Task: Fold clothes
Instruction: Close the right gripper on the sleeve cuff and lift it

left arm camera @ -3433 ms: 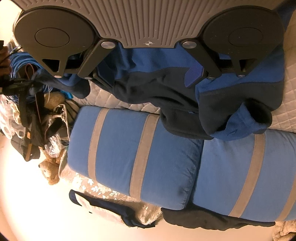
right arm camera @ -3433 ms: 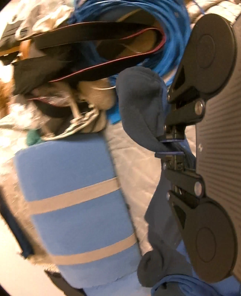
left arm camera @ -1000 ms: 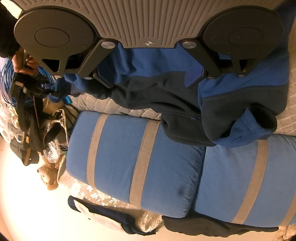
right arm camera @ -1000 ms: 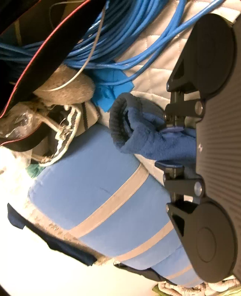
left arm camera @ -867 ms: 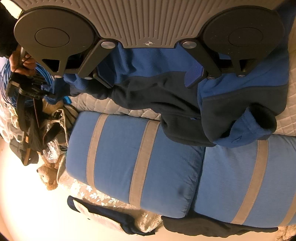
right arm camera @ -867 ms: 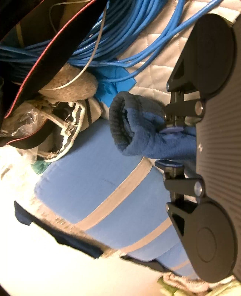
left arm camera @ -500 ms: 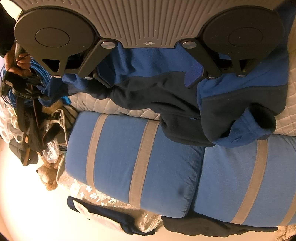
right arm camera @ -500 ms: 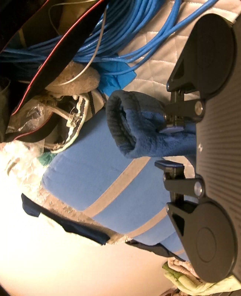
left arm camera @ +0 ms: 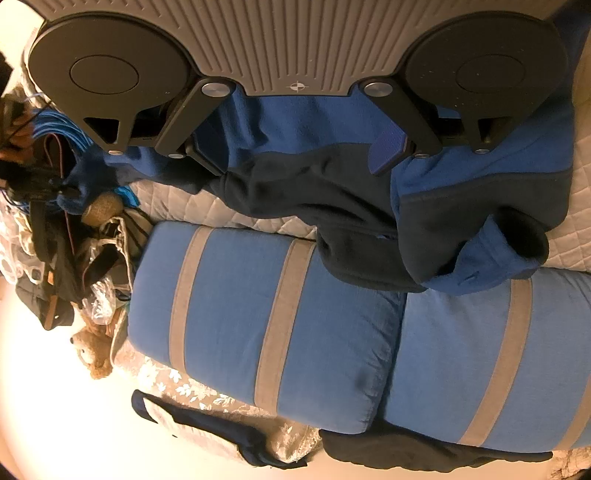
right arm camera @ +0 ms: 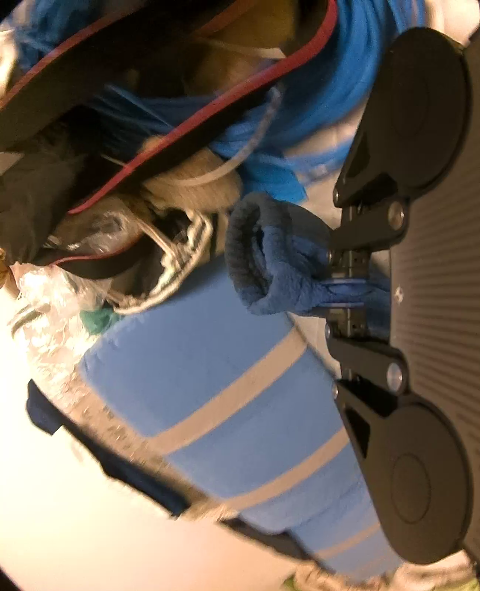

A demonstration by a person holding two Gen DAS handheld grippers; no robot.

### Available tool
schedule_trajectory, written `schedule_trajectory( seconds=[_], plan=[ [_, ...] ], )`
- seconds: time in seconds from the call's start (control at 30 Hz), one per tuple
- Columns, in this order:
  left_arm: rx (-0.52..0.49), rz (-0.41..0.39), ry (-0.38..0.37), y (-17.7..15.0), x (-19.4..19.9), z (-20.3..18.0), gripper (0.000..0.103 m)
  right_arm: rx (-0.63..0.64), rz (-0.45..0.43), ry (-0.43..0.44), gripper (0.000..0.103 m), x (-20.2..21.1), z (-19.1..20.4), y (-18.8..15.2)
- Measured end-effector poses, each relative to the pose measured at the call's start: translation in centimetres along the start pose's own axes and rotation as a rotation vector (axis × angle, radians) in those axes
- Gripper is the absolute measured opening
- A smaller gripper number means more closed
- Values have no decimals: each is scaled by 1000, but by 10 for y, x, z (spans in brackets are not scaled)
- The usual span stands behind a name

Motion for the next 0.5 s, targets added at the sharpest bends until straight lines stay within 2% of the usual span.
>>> schedule_trajectory(
  seconds=[0.07, 0.1, 0.2, 0.23, 0.4, 0.43, 0.5],
  plan=[
    [-1, 1, 1, 0, 0, 0, 84, 48, -24, -81, 8, 8, 4, 13],
    [-1, 0, 2, 0, 1, 0, 84, 67, -45, -83, 8, 16, 10, 23],
    [1, -5, 6, 0, 3, 0, 84, 101, -132, 39, 8, 54, 36, 57],
    [3, -5, 8, -1, 4, 1, 84, 107, -158, 26, 7, 67, 37, 67],
    [8, -5, 4, 0, 4, 1, 84, 255, -251, -500, 7, 108, 3, 96],
    [9, -5, 3, 0, 5, 1, 84, 257, -251, -580, 7, 115, -9, 96],
    [11, -4, 1, 0, 5, 1, 84, 192, -230, -650, 7, 128, -34, 94]
  ],
)
Point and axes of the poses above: each gripper's, at about its wrist camera, not at the fingertips, and x roughly against the way its jaws point, z to its left, y to its top, the point moved 6 cm from there along -x, roughly the way its jaws point, and after that the axes turned 13 degrees about -x, right-handed, at the moved point
